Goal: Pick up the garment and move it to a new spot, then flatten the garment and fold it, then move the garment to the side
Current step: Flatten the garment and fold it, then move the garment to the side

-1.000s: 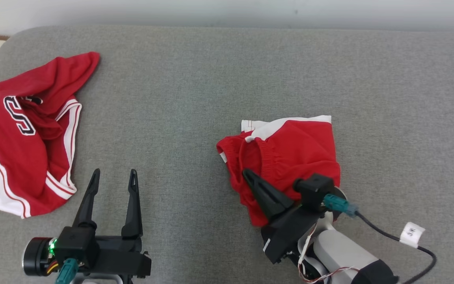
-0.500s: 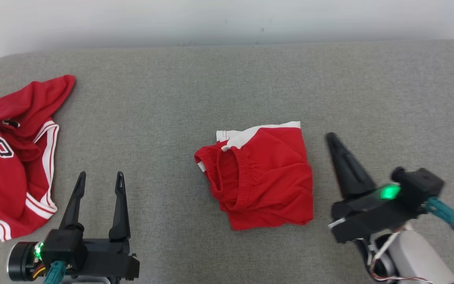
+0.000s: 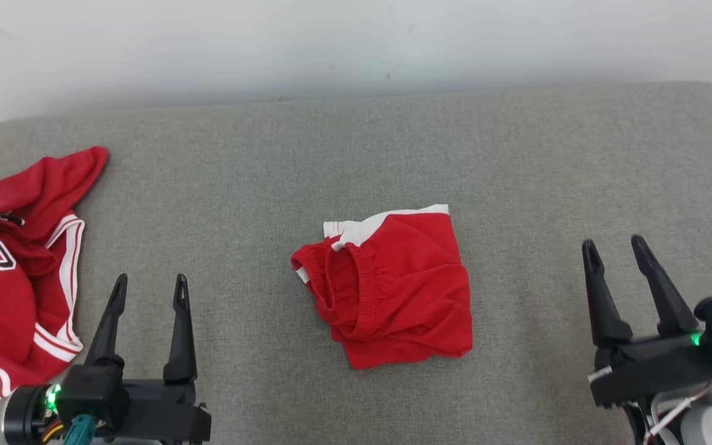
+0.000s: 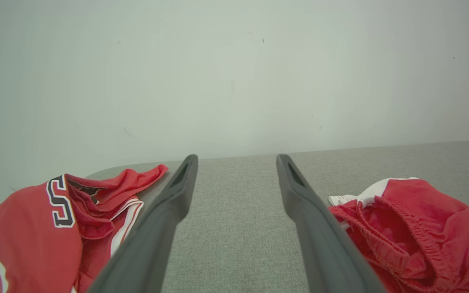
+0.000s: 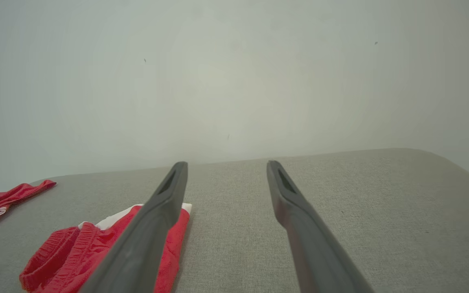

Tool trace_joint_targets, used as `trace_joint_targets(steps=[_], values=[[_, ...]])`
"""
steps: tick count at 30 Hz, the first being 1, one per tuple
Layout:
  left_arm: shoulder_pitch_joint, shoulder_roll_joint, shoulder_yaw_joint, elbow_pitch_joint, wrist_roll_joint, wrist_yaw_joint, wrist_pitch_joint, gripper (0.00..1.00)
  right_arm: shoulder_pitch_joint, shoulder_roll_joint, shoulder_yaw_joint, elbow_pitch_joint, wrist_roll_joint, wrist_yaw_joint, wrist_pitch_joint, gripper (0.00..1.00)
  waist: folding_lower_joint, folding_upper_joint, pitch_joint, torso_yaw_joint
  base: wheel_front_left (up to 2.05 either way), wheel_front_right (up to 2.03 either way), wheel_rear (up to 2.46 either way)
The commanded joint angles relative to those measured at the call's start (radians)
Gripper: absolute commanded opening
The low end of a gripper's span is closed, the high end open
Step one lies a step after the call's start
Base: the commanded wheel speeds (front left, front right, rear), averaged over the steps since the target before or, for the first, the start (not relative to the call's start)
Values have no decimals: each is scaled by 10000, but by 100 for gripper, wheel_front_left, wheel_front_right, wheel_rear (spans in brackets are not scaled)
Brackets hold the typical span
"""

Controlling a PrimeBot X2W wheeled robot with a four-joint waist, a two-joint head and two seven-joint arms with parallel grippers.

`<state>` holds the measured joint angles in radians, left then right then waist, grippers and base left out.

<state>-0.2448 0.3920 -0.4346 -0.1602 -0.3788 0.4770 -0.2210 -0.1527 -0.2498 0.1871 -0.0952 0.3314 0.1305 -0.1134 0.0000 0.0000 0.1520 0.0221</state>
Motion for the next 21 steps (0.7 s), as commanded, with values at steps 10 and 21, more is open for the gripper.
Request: trace_joint_targets(steps=[10, 21], values=[[597, 245, -45, -60, -117, 76, 70, 100, 1501, -196, -482, -633, -501, 3, 592, 100, 0, 0, -488, -173, 0, 0, 0], [723, 235, -88, -130, -225, 93, 102, 100, 1741, -42, -539, -987, -592, 3, 825, 100, 0, 0, -485, -111, 0, 0, 0]])
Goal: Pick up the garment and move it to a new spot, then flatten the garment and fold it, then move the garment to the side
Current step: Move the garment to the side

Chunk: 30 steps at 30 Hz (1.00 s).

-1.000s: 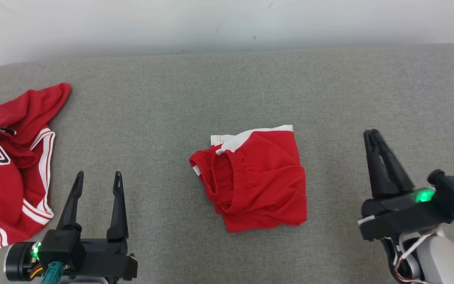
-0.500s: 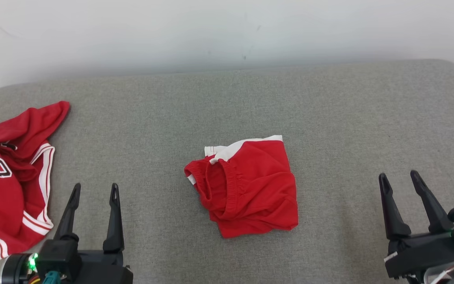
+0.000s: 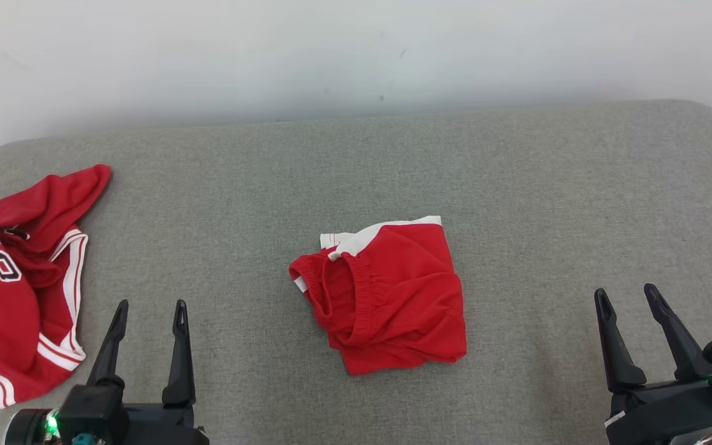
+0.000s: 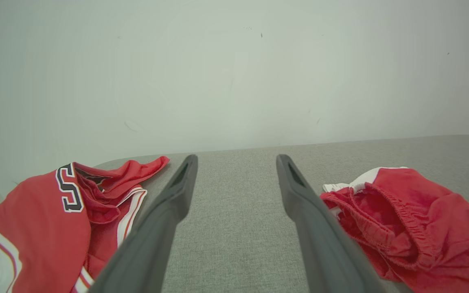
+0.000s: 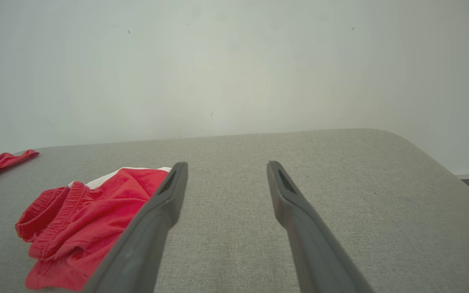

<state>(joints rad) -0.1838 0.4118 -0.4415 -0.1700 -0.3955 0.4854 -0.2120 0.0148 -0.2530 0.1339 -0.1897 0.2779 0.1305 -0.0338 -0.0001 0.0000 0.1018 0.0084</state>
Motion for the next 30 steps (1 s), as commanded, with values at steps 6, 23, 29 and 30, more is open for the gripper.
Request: trace_joint_targets(steps=[6, 23, 29, 30], values=[[-77, -25, -43, -50, -31, 13, -37, 100, -292, -245, 78, 76, 98, 4, 138, 100, 1, 0, 164, 277, 0, 0, 0], [-687, -703, -354, 306, 58, -258, -377, 100, -3295, -857, 2789, 4614, 1629, 4, -561, 100, 1, 0, 1326, 1611, 0, 0, 0], [-828, -846, -306, 491, 96, -328, -448, 100, -3695, -756, 4085, 5925, 1897, 4, -542, 100, 1, 0, 1505, 1663, 0, 0, 0], [-833, -851, -294, 507, 104, -333, -450, 100, -3667, -733, 4298, 6007, 1907, 5, -531, 100, 1, 0, 1520, 1636, 0, 0, 0]])
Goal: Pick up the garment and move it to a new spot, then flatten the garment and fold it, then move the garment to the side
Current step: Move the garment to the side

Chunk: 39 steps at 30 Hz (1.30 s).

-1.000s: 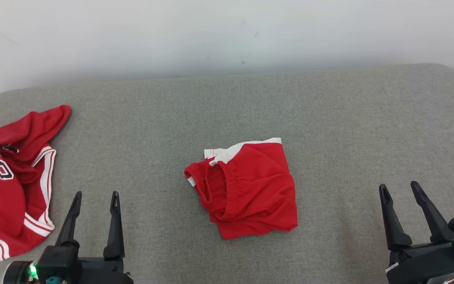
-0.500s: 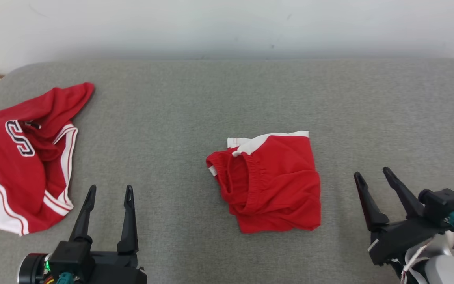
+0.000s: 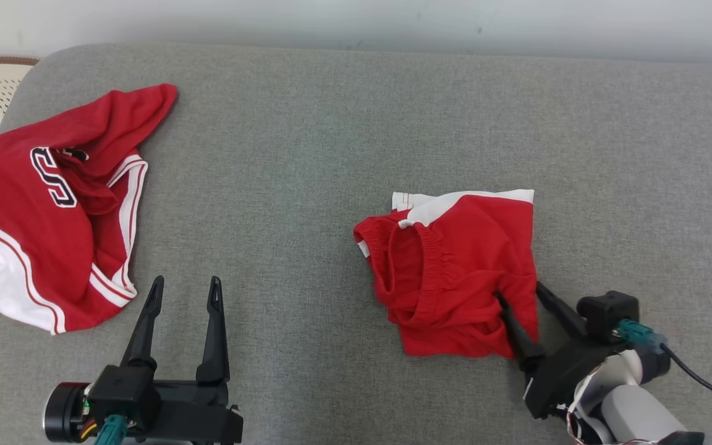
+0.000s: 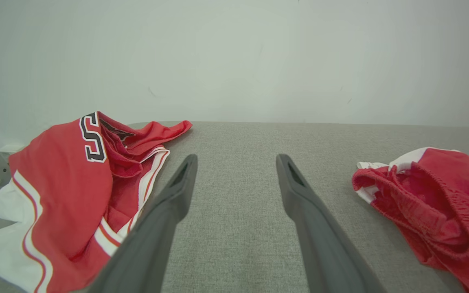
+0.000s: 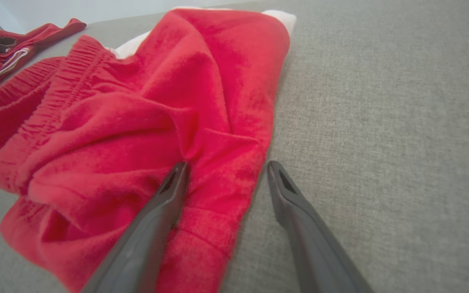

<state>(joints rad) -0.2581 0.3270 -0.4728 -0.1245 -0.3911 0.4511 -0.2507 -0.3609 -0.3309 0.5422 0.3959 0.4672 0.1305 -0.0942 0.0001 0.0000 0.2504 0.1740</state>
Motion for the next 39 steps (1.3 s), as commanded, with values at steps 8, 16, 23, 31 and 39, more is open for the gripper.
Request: trace_joint_targets(steps=[8, 16, 23, 31, 39], values=[[-159, -25, 141, 145, 115, -56, -91, 100, 341, 100, 777, 294, 380, 2, 37, 0, -1, 0, 88, -423, 0, 0, 0], [-177, 119, 212, -44, 244, -25, -102, 100, 254, -220, 110, -429, -155, -4, -408, 0, -1, 0, 135, -1152, 0, 0, 0], [-450, 463, 210, -474, 528, 44, 200, 100, 845, -561, -566, -1097, -861, -3, -532, 0, -1, 0, 572, -2485, 0, 0, 0], [-1053, 1009, 77, -1052, 1036, 36, 982, 100, 604, -552, -972, -1037, -1250, -4, -1066, 0, -1, 0, 1199, -4347, 0, 0, 0], [-2005, 1171, -349, -1437, 1505, -263, 1691, 100, -1025, -990, -1274, 191, -1320, -3, -1644, 0, -1, 0, 1861, -5005, 0, 0, 0]])
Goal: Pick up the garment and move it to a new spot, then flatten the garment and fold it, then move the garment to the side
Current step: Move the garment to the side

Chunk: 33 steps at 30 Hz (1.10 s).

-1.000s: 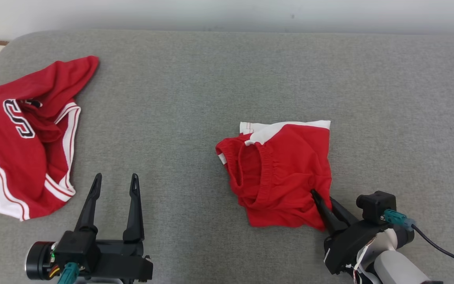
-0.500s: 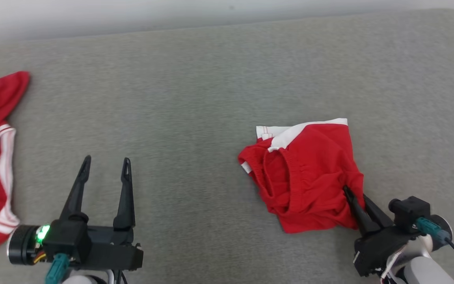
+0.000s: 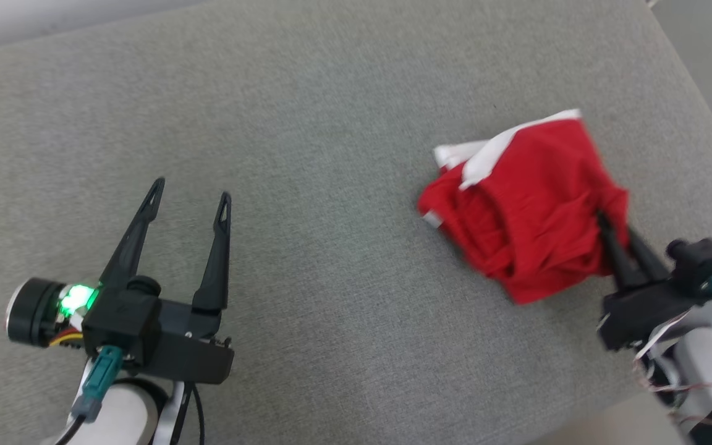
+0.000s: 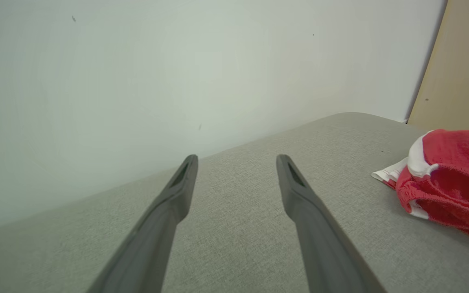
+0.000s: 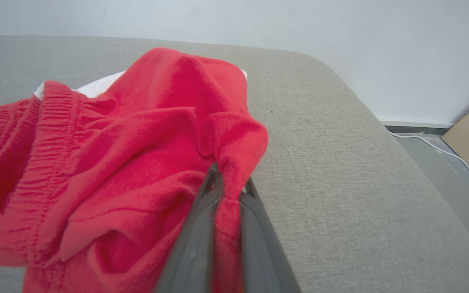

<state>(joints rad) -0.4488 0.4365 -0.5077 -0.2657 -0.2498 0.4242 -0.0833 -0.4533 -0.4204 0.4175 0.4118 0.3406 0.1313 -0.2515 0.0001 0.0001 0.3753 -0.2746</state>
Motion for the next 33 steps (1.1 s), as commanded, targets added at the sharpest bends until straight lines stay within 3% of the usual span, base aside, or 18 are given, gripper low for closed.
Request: trace_joint_targets(steps=[1, 13, 19, 20, 21, 22, 28, 33], values=[[-243, 60, -61, -66, 152, -60, 86, 100, -324, -245, -98, 229, -104, -10, -94, 0, -1, -1, 705, -542, 0, 0, 0], [-1337, -9, -485, -183, 515, -468, 501, 100, -2035, -2021, -785, 1677, -938, -12, -145, 0, -1, -1, 1468, -421, 0, 0, 0], [-1551, 12, -575, -198, 579, -548, 559, 100, -2513, -2281, -803, 2330, -1113, -12, -147, 0, -1, -1, 1705, -213, 0, 0, 0], [-1567, 13, -573, -195, 586, -540, 563, 100, -2584, -2266, -959, 2529, -1096, -12, -147, 13, -1, -1, 1722, -196, 0, 0, 0], [-1570, 5, -585, -182, 597, -528, 555, 100, -2603, -2266, -1042, 2748, -1160, -12, -147, 64, -1, -1, 1731, -163, 0, 0, 0], [-1580, -17, -597, -159, 594, -526, 534, 100, -2710, -2194, -1247, 2862, -1135, -12, -147, 100, -1, -1, 1728, -125, 0, 0, 0], [-1240, -169, -599, 117, 348, -431, 225, 100, -2324, -1920, -2200, 3137, -1274, -12, -148, 100, -1, -1, 1282, 33, 0, 0, 0], [-789, -177, -459, 302, 99, -250, -81, 100, -1623, -1459, -3470, 1984, -872, -10, -148, 100, -1, -1, 671, 145, 0, 0, 0]])
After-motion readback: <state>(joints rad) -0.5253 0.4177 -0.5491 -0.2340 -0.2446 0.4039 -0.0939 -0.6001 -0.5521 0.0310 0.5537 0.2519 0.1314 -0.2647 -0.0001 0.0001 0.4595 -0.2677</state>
